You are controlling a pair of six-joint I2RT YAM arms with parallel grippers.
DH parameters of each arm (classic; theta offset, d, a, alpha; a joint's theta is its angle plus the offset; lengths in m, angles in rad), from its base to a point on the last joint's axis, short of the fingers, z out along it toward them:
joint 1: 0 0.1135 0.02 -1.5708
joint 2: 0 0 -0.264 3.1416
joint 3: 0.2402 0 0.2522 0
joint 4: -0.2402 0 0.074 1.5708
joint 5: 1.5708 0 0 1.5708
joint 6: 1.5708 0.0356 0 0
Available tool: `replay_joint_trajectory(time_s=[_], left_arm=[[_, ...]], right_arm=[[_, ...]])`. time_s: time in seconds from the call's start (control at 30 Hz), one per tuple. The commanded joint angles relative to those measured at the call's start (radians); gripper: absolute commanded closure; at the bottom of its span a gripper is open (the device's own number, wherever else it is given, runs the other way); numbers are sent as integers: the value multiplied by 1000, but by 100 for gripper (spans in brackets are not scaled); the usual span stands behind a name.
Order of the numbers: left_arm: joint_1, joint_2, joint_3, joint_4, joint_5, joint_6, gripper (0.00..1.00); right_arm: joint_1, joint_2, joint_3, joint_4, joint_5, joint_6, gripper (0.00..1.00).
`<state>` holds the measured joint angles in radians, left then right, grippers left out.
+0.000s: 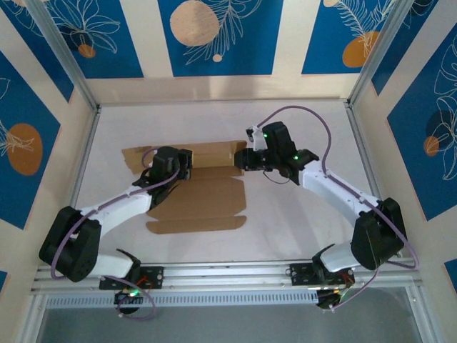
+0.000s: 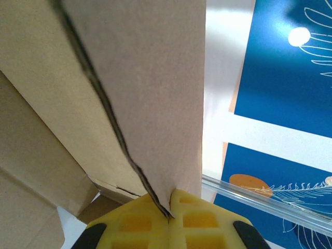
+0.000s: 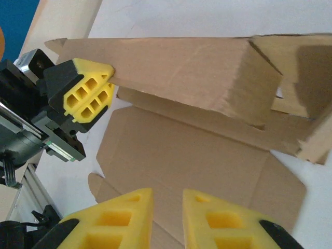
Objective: Fold the paper box
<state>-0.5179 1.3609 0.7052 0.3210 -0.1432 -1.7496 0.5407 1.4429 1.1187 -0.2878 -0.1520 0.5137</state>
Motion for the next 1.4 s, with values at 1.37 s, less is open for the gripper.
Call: replay_joint_trajectory(time_s=[1.37], left_arm=[[-19, 3, -1, -52, 14, -15, 100]], right_arm=[[-93, 120, -56, 139, 217, 68, 63]])
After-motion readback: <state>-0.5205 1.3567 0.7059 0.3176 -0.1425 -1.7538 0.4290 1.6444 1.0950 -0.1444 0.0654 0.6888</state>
